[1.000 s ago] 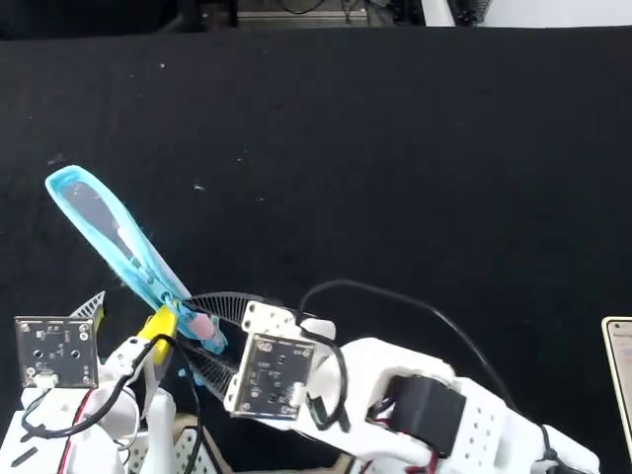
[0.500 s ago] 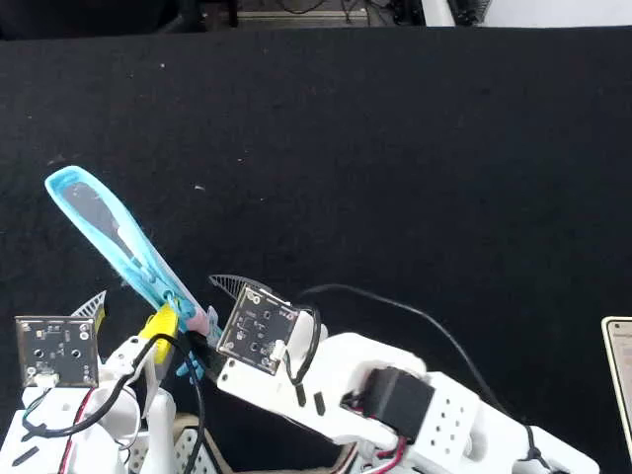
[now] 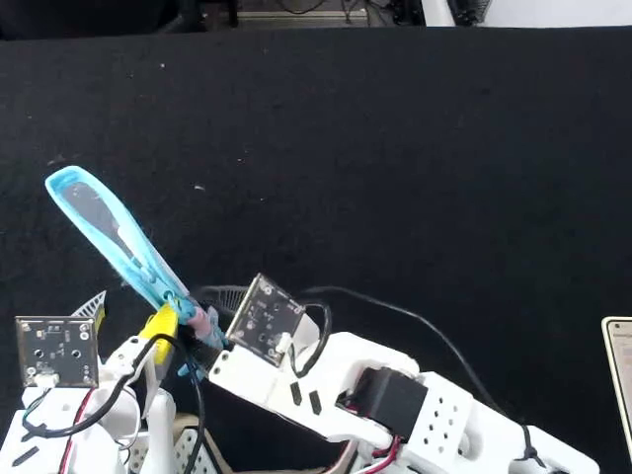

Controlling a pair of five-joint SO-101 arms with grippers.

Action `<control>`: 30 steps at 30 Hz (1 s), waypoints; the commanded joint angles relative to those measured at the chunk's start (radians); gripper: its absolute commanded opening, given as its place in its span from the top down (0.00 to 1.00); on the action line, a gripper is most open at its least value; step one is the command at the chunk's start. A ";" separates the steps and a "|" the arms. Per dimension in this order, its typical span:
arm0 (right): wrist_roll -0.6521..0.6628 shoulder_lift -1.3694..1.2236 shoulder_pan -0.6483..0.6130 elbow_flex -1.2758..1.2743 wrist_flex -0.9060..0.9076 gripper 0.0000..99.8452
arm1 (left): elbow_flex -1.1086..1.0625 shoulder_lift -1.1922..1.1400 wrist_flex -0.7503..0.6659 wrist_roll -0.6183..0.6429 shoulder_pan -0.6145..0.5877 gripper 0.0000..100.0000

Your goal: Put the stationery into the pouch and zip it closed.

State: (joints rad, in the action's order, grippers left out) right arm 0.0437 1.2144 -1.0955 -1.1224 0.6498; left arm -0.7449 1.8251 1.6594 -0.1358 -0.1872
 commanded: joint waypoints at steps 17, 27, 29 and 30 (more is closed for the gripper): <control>0.313 0.054 0.014 0.314 0.250 0.99 | 0.005 0.002 -0.008 -0.006 -0.008 0.73; 0.319 0.051 0.014 0.412 0.250 0.99 | 0.229 0.000 0.101 -0.006 0.042 0.73; 0.318 0.051 0.014 0.412 0.250 0.99 | 0.225 0.000 0.101 -0.005 0.073 0.73; 0.316 0.051 0.014 0.414 0.250 0.99 | 0.203 0.000 0.101 -0.005 0.085 0.73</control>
State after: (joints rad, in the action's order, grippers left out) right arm 0.3583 1.2528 -1.0863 -0.7756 0.8968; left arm -0.5777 1.8251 1.7576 -0.1404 -0.1427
